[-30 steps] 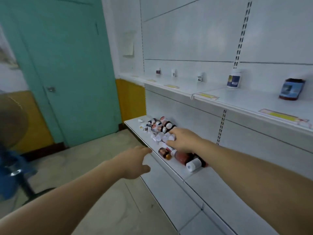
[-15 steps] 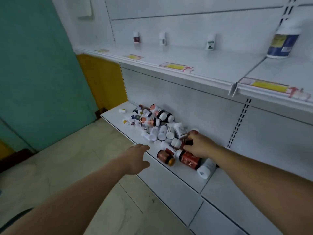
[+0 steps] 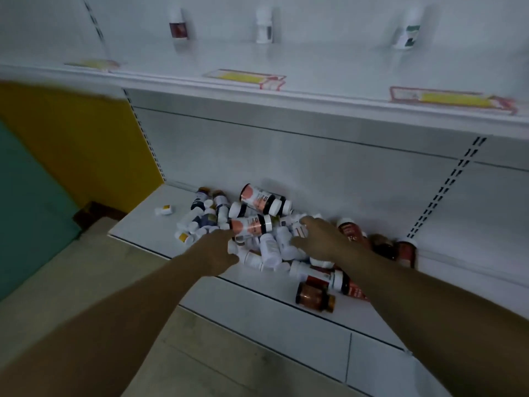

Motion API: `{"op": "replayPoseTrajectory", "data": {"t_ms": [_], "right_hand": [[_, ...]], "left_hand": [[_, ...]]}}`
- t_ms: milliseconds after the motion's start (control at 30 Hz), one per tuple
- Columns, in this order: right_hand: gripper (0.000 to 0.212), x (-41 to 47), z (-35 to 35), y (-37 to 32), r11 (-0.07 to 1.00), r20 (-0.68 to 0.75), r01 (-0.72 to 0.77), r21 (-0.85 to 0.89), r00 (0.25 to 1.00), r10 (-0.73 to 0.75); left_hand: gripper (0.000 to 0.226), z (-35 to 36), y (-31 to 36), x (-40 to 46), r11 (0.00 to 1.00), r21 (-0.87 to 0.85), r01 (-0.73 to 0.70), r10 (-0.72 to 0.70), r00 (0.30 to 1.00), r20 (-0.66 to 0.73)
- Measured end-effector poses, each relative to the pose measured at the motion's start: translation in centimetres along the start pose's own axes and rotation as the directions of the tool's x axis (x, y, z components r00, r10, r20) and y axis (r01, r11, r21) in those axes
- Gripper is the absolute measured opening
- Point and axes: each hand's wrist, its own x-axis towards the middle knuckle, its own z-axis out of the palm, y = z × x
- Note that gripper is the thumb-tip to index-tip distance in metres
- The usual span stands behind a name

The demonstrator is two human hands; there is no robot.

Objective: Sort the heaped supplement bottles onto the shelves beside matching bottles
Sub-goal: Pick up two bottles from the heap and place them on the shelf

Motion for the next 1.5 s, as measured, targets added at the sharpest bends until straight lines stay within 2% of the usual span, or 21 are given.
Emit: {"op": "replayPoseTrajectory", "data": {"t_ms": [67,200,233,333,367,500,600,733,867,933,1000,1067,1133,1267,1400,1500], "right_hand": [[0.057,2.0,0.5,-1.3,0.999,-0.017,-0.019,0.035,1.0,0.02],[0.036,7.9,1.1,-3.1,0.991,-0.057,-0.012,0.131,0.998,0.02],[0.037,9.5,1.4,-3.4,0.99,-0.071,-0.008,0.138,0.997,0.018],[0.063,13.4,2.7,-3.8,0.989,-0.079,-0.015,0.145,0.996,0.027],[0.065,14.1,3.1,-3.9,0.991,-0.076,-0.009,0.132,0.997,0.019],[0.059,15.8,4.3,-3.6,0.993,-0.085,-0.011,0.116,0.996,0.021],[0.063,16.2,4.2,-3.8,0.992,-0.099,0.003,0.126,0.995,0.01],[0.064,15.2,2.4,-5.4,0.952,-0.17,0.016,0.305,0.985,0.038],[0.072,11.8,-0.2,-6.9,0.799,-0.338,0.048,0.599,0.92,0.197],[0.071,9.0,-1.0,-7.8,0.686,-0.373,0.077,0.724,0.88,0.294],[0.064,6.0,-1.4,-9.0,0.615,-0.388,0.105,0.782,0.854,0.347],[0.054,3.0,-1.2,-10.3,0.554,-0.386,0.13,0.822,0.843,0.375],[0.049,-0.2,-0.6,-11.7,0.499,-0.358,0.123,0.858,0.839,0.41],[0.027,-6.8,0.2,-14.8,0.404,-0.306,0.127,0.906,0.857,0.416],[0.025,-12.5,-0.3,-18.1,0.237,-0.22,0.137,0.962,0.903,0.37],[0.024,-16.3,-1.7,-19.6,0.186,-0.255,0.198,0.962,0.896,0.364]], "left_hand": [[0.064,-0.2,-1.3,2.7,1.0,-0.012,-0.013,0.013,1.0,-0.006],[0.067,0.4,-2.8,8.3,0.997,0.003,-0.075,0.075,0.997,-0.03],[0.071,0.8,-3.2,9.7,0.997,0.0,-0.083,0.083,0.996,-0.034],[0.08,2.1,-4.6,12.9,0.993,-0.018,-0.119,0.118,0.993,-0.026],[0.081,2.6,-5.0,13.5,0.989,-0.015,-0.149,0.148,0.988,-0.033],[0.077,4.1,-6.9,15.2,0.98,-0.011,-0.196,0.194,0.977,-0.091],[0.07,4.0,-7.4,15.6,0.975,-0.061,-0.215,0.206,0.971,-0.123],[0.06,2.8,-7.7,14.2,0.953,-0.245,-0.18,0.143,0.977,-0.159],[0.038,0.4,-7.9,10.6,0.84,-0.529,-0.121,-0.002,0.974,-0.226],[0.033,-0.8,-7.7,8.0,0.697,-0.71,-0.103,-0.095,0.968,-0.234],[0.041,-2.0,-7.3,5.1,0.512,-0.854,-0.09,-0.158,0.968,-0.197],[0.05,-2.7,-7.1,2.3,0.371,-0.922,-0.11,-0.145,0.974,-0.174],[0.052,-3.3,-7.2,-0.5,0.291,-0.947,-0.136,-0.088,0.982,-0.168],[0.039,-4.6,-7.5,-6.6,0.232,-0.95,-0.211,0.042,0.977,-0.207],[0.06,-6.1,-7.2,-11.7,0.239,-0.946,-0.218,0.121,0.973,-0.194],[0.072,-7.8,-6.2,-14.7,0.293,-0.914,-0.28,0.193,0.954,-0.23]]}}
